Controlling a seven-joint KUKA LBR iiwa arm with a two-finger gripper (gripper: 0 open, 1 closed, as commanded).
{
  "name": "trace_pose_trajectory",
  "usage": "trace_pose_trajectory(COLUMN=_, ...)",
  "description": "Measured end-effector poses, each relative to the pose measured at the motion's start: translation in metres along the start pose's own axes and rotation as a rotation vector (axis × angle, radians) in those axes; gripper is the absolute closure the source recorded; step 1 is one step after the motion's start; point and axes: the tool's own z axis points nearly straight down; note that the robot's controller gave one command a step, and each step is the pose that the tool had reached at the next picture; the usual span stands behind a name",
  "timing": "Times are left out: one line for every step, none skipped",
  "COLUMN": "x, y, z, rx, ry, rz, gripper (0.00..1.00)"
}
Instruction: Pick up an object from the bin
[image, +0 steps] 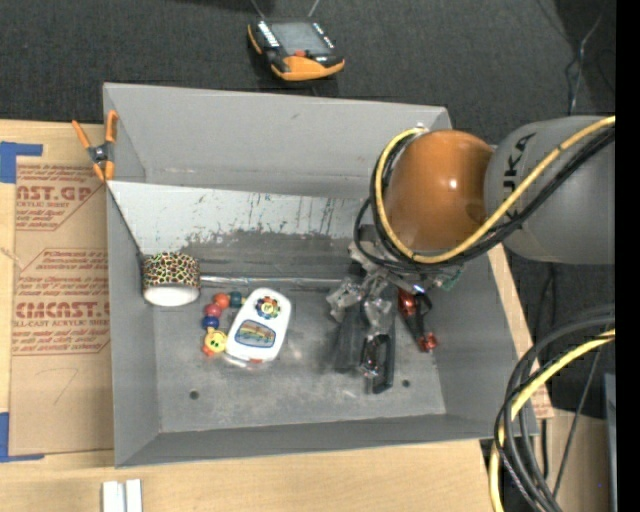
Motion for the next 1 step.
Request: trace_pose_trajectory(x=0.0008, y=0.0031, z=-0.0222, rx=-0.011, ry=0.006, rz=0.0, gripper=1.0)
